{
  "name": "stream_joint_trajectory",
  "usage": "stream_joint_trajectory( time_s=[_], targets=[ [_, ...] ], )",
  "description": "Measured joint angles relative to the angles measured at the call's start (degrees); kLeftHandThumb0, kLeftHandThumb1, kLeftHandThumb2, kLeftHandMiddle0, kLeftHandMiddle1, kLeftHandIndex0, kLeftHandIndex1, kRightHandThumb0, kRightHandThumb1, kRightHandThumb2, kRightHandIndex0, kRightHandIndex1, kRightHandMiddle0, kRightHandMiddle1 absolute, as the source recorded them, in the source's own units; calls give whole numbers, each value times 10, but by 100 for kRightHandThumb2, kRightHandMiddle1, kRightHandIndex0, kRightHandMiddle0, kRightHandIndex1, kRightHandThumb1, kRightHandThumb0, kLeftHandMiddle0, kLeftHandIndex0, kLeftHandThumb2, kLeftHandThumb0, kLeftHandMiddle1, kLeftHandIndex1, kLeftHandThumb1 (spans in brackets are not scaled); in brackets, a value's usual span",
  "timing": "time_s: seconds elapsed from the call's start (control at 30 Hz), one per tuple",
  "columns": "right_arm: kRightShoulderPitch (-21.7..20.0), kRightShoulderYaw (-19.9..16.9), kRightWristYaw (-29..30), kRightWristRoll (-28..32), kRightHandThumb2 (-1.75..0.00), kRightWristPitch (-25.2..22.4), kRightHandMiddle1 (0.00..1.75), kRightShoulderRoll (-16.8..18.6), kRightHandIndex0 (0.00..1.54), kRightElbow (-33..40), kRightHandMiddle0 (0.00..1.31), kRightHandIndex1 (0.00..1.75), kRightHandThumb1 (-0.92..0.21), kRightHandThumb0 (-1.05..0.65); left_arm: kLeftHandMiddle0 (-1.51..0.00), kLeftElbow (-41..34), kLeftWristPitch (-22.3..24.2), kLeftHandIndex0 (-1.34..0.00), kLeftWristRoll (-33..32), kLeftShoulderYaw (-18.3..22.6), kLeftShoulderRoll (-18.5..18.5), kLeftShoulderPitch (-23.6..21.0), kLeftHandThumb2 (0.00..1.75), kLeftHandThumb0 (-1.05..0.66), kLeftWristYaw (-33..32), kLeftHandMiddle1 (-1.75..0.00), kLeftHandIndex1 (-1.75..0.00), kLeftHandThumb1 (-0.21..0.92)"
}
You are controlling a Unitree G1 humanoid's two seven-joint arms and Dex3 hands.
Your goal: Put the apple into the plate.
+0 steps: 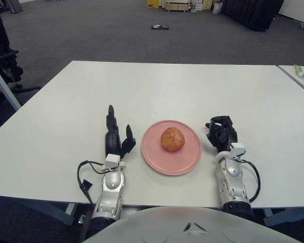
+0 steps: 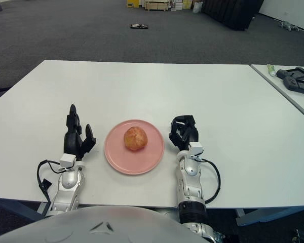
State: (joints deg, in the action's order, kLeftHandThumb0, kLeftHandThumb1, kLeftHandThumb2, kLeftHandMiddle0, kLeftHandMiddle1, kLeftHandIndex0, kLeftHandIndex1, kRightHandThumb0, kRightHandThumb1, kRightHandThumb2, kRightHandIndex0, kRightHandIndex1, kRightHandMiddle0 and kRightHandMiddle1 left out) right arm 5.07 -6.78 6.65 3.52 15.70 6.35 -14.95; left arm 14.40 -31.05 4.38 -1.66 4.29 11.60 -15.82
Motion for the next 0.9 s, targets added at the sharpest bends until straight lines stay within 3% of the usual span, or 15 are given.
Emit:
stream_joint_trajectory(
  time_s=[0.17, 0.3, 0.5, 0.9],
  targets=[
    [1, 1, -2, 0, -77, 0, 175, 0, 50, -1, 29, 137, -75, -37, -27, 23, -9, -2, -30, 18, -1, -10, 96, -67, 1, -113, -153, 92],
    [2, 1, -2, 0, -77, 0, 175, 0, 50, -2, 29, 136, -75, -37, -36, 26, -10, -8, -34, 21, -1, -10, 101, -65, -2, -125, -169, 92],
    [1, 0, -2, 0, -76, 0, 175, 0, 51, -4, 29, 136, -75, -37, -51, 26, -9, -27, -23, 21, 1, -10, 108, -56, -31, -134, -174, 92],
    [0, -1, -2, 0, -75, 1, 175, -1, 50, -11, 29, 135, -76, -37, -60, 25, 14, -40, 6, 18, 2, -13, 115, -44, -70, -129, -174, 92]
  ],
)
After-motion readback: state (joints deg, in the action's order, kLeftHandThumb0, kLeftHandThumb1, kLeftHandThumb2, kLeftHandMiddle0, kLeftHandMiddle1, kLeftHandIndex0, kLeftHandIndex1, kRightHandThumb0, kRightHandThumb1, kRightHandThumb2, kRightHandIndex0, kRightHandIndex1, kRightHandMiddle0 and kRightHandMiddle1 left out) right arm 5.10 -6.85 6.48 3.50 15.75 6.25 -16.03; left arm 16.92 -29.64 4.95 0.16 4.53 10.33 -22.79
